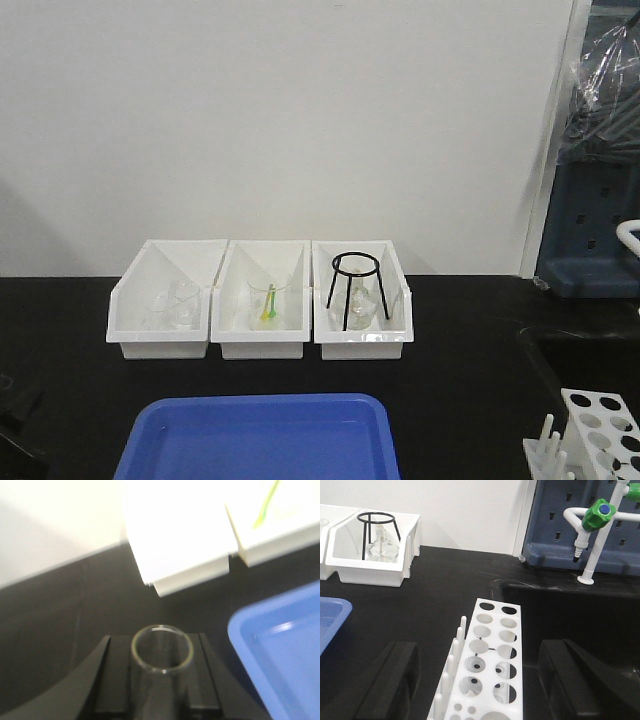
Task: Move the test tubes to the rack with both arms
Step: 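Carry the tube toward the right gripper and close the right gripper on it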
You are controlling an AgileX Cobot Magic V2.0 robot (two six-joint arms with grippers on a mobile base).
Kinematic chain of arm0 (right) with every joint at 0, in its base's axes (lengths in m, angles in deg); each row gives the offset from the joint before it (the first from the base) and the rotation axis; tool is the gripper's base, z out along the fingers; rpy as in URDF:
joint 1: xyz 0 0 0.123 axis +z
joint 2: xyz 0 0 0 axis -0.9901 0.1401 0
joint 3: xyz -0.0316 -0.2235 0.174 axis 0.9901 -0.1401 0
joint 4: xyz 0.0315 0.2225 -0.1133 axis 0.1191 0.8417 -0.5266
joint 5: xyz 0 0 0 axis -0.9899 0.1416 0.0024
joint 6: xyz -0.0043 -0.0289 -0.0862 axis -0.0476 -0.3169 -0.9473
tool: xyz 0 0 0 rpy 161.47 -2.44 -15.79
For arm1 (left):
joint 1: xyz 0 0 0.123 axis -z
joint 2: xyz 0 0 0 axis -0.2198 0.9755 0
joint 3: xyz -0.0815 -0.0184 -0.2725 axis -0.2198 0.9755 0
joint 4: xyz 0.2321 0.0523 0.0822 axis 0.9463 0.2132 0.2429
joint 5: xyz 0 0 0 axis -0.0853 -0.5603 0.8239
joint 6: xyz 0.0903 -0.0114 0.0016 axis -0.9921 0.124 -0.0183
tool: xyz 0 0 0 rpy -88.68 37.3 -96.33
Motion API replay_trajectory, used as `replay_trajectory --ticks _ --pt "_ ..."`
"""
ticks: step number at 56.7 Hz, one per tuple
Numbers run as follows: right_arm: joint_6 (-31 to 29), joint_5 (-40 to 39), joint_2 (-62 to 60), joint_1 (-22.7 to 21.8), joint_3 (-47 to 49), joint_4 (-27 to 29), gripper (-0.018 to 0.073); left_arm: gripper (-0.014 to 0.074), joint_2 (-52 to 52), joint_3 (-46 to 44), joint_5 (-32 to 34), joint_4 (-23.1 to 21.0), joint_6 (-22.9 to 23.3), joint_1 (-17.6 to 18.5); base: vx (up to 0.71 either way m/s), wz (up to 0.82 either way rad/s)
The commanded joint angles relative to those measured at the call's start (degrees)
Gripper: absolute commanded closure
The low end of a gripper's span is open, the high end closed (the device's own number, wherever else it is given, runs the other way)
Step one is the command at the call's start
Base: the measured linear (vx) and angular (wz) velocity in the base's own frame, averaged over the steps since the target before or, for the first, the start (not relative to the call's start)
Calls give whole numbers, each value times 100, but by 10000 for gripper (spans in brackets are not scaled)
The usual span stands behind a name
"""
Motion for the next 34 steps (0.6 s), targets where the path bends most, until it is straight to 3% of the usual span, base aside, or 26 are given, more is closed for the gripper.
replay_trajectory --ticks 1,14,25,34 --pt "-49 -558 60 -35 203 -17 6 515 -420 -151 469 -35 270 28 0 0" --pt "-48 -714 70 -35 229 -38 6 514 -717 -151 976 141 1599 28 0 0" --pt "-84 461 694 184 941 -71 6 514 -628 -578 1160 1545 3017 220 0 0" --pt "-131 662 1630 1019 1595 -63 6 511 -198 -1316 1453 2544 4455 540 0 0"
